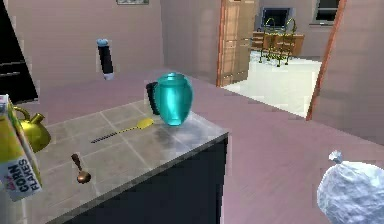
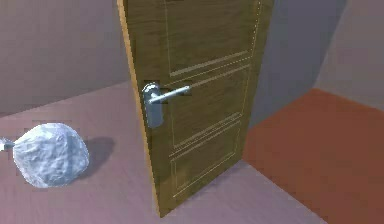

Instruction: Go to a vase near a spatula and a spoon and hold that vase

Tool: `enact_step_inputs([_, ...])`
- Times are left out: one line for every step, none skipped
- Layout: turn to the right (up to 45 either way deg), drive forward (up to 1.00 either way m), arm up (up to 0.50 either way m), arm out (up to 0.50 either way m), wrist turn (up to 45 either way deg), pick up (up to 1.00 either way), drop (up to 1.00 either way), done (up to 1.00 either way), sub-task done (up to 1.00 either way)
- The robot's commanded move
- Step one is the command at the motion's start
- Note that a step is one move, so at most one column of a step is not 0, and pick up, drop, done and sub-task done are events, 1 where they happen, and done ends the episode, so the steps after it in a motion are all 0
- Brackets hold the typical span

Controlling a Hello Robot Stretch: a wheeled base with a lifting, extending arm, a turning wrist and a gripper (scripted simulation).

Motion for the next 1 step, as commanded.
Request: enact_step_inputs([27.0, 0.0, 0.0, 0.0, 0.0, 0.0, 0.0, 0.0, 0.0])
